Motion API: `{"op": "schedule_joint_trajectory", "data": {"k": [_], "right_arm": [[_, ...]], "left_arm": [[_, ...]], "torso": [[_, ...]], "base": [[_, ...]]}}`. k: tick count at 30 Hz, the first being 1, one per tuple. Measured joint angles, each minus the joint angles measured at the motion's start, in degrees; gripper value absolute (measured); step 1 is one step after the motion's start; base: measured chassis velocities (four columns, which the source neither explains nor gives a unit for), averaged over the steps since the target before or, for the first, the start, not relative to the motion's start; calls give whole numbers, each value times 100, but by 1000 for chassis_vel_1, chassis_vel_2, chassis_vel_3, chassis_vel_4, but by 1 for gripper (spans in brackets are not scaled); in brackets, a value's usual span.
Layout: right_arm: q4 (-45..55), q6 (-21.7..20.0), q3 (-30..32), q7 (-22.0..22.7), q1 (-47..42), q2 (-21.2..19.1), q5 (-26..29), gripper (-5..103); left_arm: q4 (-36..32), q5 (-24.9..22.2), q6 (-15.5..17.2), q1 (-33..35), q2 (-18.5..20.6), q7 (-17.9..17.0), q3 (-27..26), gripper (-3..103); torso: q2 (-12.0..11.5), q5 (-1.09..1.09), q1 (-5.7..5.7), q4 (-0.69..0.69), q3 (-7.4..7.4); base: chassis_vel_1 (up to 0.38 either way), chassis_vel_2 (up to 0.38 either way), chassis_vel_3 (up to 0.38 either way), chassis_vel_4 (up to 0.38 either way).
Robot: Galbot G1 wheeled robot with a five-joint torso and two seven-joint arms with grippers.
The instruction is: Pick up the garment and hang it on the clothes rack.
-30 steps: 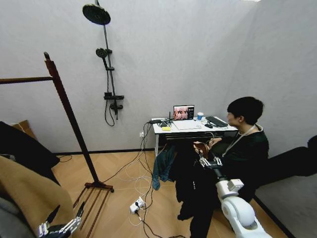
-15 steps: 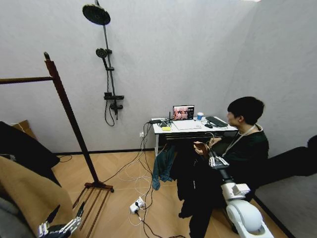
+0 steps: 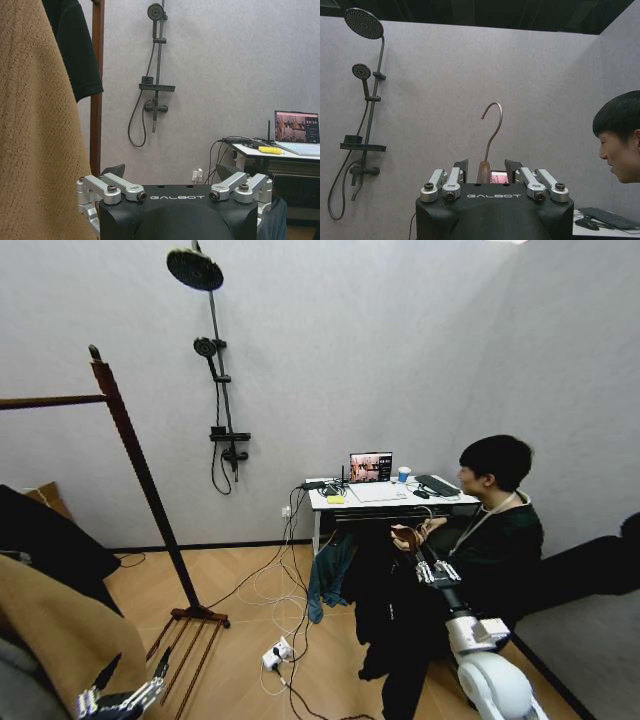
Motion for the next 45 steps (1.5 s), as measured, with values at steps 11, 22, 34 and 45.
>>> {"op": "schedule_joint_trajectory", "data": {"k": [11, 22, 34, 45], "right_arm": [[-389, -274, -231, 48, 651, -37, -97, 80], [-851, -229, -465, -6, 1003, -10, -107, 94], [-980, -46, -495, -29, 1076, 66, -144, 46], [-1002, 154, -443, 5, 1018, 81, -271, 10]], "left_arm": [[0, 0, 0, 0, 0, 0, 0, 100], [0, 0, 0, 0, 0, 0, 0, 100], [0, 0, 0, 0, 0, 0, 0, 100], [0, 0, 0, 0, 0, 0, 0, 100]], "torso": [[0, 0, 0, 1, 0], [0, 1, 0, -1, 0], [0, 0, 0, 0, 0], [0, -1, 0, 4, 0]], "base": [[0, 0, 0, 0], [0, 0, 0, 0], [0, 0, 0, 0], [0, 0, 0, 0]]}}
